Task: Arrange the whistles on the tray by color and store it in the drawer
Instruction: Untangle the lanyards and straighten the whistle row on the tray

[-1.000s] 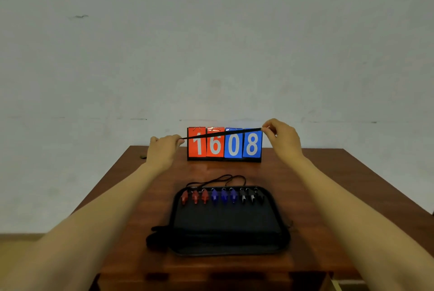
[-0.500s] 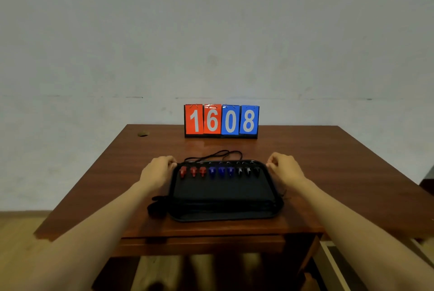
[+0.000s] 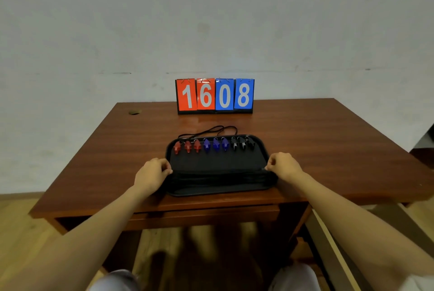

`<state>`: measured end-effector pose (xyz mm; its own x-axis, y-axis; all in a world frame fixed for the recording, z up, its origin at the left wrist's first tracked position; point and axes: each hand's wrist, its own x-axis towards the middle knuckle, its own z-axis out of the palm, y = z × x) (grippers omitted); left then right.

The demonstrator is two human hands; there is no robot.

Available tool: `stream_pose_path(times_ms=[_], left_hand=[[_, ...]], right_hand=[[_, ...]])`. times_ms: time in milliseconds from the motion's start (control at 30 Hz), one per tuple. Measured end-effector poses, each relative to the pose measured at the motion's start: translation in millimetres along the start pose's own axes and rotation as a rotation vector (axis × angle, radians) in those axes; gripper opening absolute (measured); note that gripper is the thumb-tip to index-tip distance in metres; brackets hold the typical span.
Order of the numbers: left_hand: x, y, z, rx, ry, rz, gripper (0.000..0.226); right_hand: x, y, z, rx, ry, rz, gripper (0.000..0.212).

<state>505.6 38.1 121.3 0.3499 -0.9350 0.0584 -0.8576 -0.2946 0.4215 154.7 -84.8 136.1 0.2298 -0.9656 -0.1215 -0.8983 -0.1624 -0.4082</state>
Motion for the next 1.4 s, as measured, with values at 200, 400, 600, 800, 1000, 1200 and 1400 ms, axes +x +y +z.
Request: stream_pose_path(times_ms=[200, 400, 600, 800, 1000, 1200, 1400], left_hand=[[-2.8, 0.1, 12.0, 0.061, 0.031, 0.062, 0.01], [-3.8, 1.4, 15.0, 0.239, 0.072, 0.092, 0.016], [-6.4, 3.1, 19.3, 0.26, 0.041, 0.078, 0.018], [-12.5, 15.6, 25.4, 0.282, 0.058, 0.192, 0.027], [-19.5, 26.6, 37.2, 0.322, 0.02, 0.301, 0.039], [-18.6, 26.2, 44.4, 0.375, 0.021, 0.372, 0.047], [-0.8, 35.8, 46.5, 0.375, 0.137, 0.448, 0.065]], right_hand=[[-3.0, 4.2, 2.2, -0.042, 0.005, 0.002, 0.018], [-3.2, 7.5, 0.3, -0.07, 0.021, -0.003, 0.015], [-7.4, 11.4, 2.6, -0.151, 0.047, -0.003, 0.012], [-10.5, 5.9, 6.0, -0.219, 0.108, -0.133, 0.022], [-9.2, -3.4, 17.8, -0.257, -0.008, -0.238, 0.042], [-6.0, -6.1, 23.5, -0.323, -0.051, -0.28, 0.044], [10.9, -31.3, 15.6, -0.247, -0.069, -0.341, 0.042]])
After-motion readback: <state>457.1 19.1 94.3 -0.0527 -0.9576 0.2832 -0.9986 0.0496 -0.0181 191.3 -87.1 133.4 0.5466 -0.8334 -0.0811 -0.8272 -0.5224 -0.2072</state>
